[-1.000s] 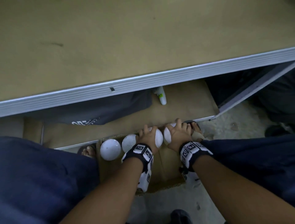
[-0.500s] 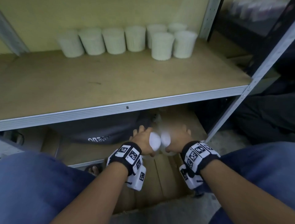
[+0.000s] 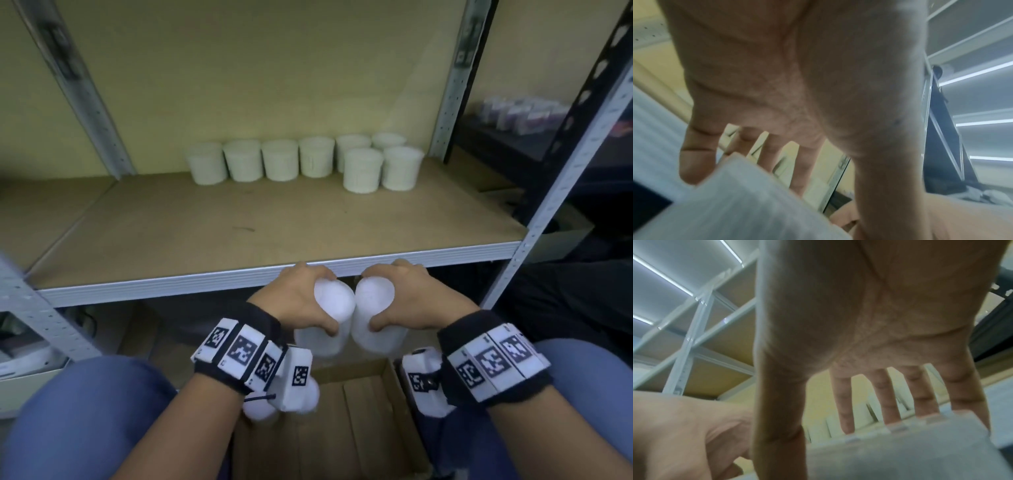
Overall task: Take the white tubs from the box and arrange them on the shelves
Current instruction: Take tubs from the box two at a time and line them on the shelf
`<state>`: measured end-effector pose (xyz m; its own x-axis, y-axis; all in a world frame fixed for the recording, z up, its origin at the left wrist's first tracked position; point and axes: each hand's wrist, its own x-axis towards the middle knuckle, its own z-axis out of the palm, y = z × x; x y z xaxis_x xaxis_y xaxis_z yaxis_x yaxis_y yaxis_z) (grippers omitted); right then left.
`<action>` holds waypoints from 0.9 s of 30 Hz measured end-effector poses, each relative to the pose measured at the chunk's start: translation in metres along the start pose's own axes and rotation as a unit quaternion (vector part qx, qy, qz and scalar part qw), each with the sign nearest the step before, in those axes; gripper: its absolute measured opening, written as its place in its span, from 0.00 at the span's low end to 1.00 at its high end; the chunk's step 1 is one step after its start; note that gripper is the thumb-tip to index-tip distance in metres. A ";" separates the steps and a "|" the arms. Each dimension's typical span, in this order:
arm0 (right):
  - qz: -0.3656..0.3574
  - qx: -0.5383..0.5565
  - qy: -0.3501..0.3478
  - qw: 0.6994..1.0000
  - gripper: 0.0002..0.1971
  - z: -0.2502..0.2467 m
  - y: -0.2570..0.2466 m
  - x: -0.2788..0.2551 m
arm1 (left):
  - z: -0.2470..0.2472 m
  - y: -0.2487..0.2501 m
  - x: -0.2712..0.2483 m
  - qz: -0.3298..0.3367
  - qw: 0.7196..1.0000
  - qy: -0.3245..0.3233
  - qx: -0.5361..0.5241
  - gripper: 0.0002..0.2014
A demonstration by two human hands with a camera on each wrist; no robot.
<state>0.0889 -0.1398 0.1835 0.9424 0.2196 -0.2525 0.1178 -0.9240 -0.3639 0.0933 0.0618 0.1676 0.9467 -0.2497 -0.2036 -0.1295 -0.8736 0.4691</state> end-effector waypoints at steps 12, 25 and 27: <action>-0.125 0.086 0.147 0.977 0.32 -0.049 -0.042 0.024 | -0.072 -0.011 -0.021 0.008 0.981 0.180 -0.068 0.34; -0.123 0.059 0.199 0.970 0.30 -0.028 -0.065 0.105 | -0.077 -0.047 0.036 -0.046 0.962 0.260 -0.066 0.29; -0.119 0.062 0.199 0.971 0.29 -0.022 -0.062 0.111 | -0.070 -0.051 0.043 -0.043 0.957 0.276 -0.074 0.27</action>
<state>0.1930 -0.0649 0.1975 0.9425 0.2611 0.2085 0.3313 -0.8117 -0.4810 0.1612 0.1248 0.1953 0.9689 0.1151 0.2189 -0.0396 -0.8015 0.5967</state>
